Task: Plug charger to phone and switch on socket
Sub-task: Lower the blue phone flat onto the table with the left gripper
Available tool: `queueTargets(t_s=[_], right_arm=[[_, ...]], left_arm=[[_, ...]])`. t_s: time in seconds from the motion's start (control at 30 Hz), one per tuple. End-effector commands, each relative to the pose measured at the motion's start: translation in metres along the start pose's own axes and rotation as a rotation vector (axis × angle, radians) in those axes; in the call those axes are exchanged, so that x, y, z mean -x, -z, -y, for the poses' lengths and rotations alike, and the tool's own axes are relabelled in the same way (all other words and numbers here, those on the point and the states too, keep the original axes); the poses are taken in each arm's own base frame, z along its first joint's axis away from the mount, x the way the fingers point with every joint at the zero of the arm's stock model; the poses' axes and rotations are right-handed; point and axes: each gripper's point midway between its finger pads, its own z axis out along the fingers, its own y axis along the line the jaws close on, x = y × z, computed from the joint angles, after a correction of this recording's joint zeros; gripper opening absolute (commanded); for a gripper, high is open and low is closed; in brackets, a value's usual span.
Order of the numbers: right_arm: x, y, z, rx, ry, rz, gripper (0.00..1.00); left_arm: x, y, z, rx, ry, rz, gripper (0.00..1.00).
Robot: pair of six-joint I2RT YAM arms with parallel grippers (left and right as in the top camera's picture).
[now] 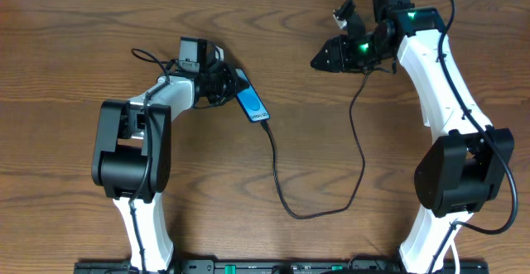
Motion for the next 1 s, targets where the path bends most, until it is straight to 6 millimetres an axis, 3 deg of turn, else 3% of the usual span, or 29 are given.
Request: queueTargets(t_s=[0.0,0.2,0.4,0.47,0.5,0.97], right_arm=[[0.000,0.006,0.001,-0.042,-0.004,0.008,0.47],[-0.003,0.006,0.001,-0.045,-0.013,-0.004,0.47],[-0.003,0.006,0.001,-0.045,-0.012,-0.004,0.47],[-0.004,0.006,0.001,-0.045,-0.013,-0.007,0.47],[-0.004,0.006,0.001,-0.045,-0.010,-0.008,0.47],[-0.012,0.006,0.003,-0.051,0.020,-0.038,0.47]], left_arm=[[0.000,-0.005,-0.006,0.019,-0.010,0.003,0.12],[0.002,-0.005,-0.008,0.032,-0.010,0.016,0.43],[0.002,-0.004,-0.009,0.035,-0.007,0.013,0.57],[0.002,-0.004,-0.009,0.035,-0.007,0.013,0.82],[0.002,-0.004,-0.010,0.036,-0.007,0.014,0.87],[0.015,0.027,-0.072,0.243,0.139,0.063,0.91]])
